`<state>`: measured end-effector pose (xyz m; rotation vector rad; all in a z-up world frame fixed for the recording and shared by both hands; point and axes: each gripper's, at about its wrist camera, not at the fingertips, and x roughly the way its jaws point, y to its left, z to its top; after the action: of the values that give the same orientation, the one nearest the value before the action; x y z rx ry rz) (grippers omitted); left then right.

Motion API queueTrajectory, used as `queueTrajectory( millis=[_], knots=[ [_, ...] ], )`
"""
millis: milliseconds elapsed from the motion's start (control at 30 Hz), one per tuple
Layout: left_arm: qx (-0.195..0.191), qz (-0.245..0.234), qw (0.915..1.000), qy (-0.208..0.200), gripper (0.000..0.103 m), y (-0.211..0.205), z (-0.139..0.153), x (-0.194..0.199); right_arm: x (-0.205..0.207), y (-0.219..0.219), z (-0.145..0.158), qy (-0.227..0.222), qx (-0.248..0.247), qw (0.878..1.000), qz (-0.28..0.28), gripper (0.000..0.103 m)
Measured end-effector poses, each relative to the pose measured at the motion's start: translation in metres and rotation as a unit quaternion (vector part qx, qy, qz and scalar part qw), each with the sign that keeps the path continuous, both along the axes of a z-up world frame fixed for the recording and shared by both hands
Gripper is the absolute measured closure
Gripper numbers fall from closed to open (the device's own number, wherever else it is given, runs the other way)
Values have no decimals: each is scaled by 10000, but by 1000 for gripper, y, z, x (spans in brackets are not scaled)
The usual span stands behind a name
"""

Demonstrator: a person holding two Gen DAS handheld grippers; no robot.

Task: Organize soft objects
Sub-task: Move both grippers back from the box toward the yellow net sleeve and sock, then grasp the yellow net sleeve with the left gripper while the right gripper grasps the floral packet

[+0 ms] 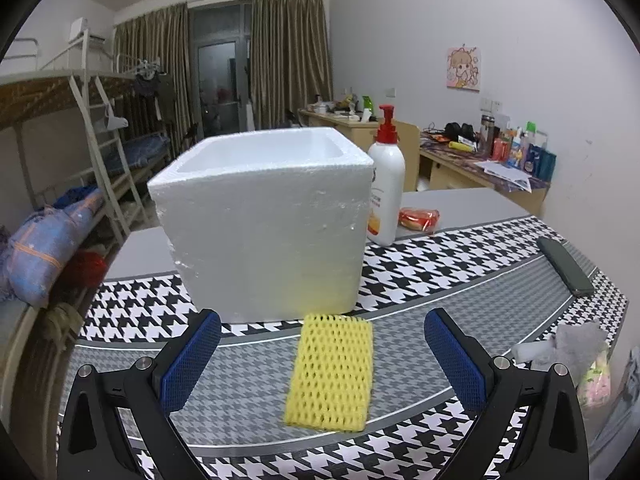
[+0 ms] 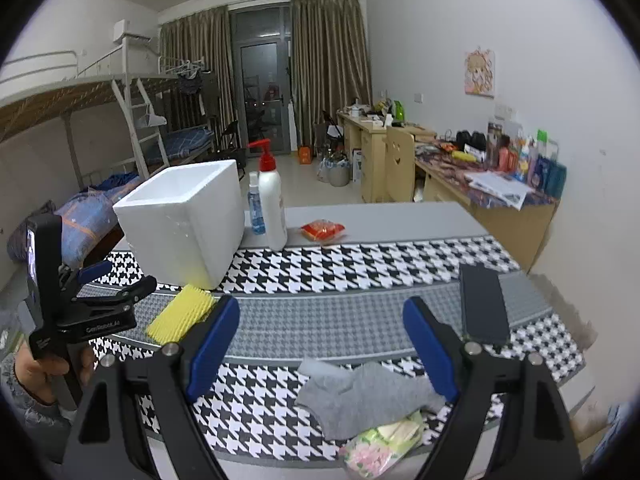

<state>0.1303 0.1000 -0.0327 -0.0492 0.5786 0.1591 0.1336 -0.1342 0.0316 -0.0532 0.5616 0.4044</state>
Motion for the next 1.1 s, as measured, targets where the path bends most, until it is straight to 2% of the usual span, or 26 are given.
queueTrajectory(
  millis=[233, 600, 1100],
  knots=[
    [-121, -56, 9998, 131, 1, 6, -10, 7, -5, -12, -16, 102, -32, 9993, -358, 16],
    [-32, -39, 9998, 166, 1, 4, -19, 15, -12, -36, -36, 294, -45, 9966, -774, 16],
    [-177, -230, 9978, 600, 1, 0, -42, 34, -17, -58, -59, 486, -111, 9924, -1129, 16]
  ],
)
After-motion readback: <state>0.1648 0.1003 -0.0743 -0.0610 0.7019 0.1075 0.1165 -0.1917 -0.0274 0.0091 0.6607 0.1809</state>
